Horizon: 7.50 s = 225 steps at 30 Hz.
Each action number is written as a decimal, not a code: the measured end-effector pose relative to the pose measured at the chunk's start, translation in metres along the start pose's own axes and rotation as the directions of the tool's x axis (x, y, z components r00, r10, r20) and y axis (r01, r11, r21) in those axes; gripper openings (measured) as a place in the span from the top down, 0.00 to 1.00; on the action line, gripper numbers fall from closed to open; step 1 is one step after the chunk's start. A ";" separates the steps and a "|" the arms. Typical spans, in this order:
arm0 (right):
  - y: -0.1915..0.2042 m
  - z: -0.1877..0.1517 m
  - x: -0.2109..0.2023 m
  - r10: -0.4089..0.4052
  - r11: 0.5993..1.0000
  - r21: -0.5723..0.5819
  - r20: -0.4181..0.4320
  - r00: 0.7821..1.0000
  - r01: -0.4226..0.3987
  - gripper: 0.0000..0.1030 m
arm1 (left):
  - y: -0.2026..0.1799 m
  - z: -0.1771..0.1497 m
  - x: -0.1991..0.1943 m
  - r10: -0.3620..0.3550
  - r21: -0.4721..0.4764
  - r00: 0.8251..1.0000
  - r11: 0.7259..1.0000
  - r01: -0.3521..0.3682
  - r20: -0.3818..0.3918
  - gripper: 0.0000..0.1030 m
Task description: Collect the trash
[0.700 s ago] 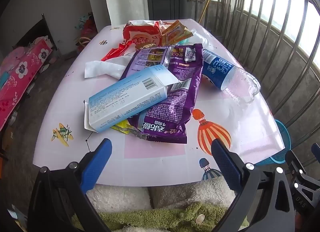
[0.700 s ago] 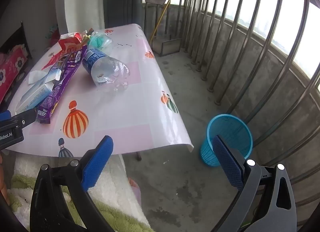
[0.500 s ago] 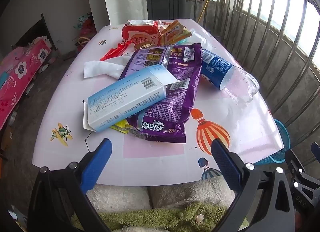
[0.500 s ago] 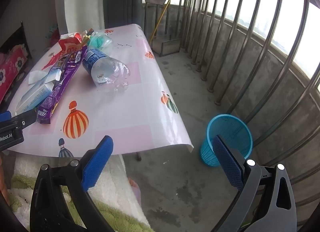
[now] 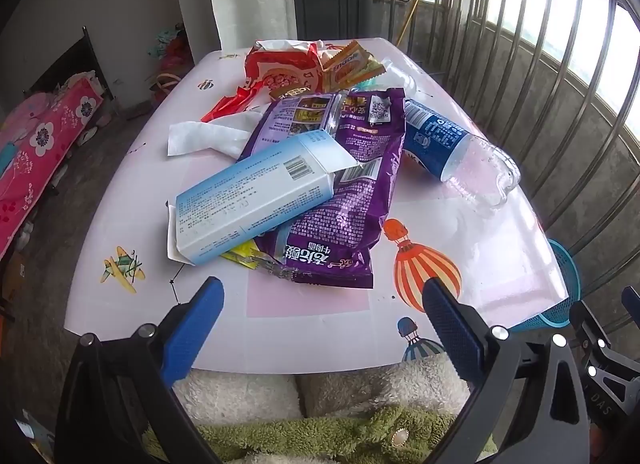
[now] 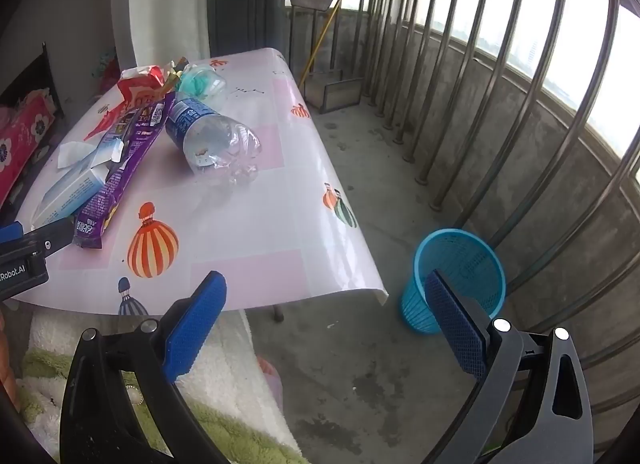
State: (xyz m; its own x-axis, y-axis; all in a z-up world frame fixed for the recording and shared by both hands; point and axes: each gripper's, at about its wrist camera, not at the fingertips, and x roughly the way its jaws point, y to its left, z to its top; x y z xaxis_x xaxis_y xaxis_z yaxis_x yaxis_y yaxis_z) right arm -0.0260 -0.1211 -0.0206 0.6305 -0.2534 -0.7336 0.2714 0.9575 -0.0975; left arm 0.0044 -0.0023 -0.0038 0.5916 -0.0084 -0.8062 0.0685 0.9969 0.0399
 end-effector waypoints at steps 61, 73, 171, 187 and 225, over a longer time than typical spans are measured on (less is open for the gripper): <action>0.013 0.008 0.009 -0.054 0.998 -0.033 0.035 0.998 0.056 0.08 | 0.026 -0.002 0.008 -0.029 -0.040 0.999 0.999 0.028 -0.022 0.06; 0.049 0.080 0.031 0.149 0.965 -0.240 0.176 0.973 -0.104 0.08 | 0.084 0.022 -0.006 -0.247 0.075 0.945 0.969 0.236 0.216 0.06; -0.180 0.026 0.075 0.527 0.535 0.715 0.135 0.839 -0.451 0.41 | -0.128 0.184 0.038 -0.689 0.195 0.666 0.638 0.745 -0.285 0.29; -0.326 -0.116 0.239 0.355 -0.118 0.991 0.107 0.929 -0.069 0.29 | -0.492 0.082 0.175 -0.404 0.439 0.683 0.546 0.714 -0.608 0.18; -0.218 0.047 0.113 0.052 0.739 0.658 0.156 0.986 -0.143 0.14 | -0.058 0.201 0.014 -0.638 0.363 0.770 0.714 0.599 -0.018 0.06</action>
State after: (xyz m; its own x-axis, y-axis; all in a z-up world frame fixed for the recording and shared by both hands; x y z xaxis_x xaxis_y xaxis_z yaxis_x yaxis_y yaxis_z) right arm 0.0205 -0.3654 -0.0504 0.7495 -0.2212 -0.6240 0.5887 0.6537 0.4754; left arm 0.1706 -0.0759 0.1014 0.3978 -0.6406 -0.6568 0.6949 0.6778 -0.2403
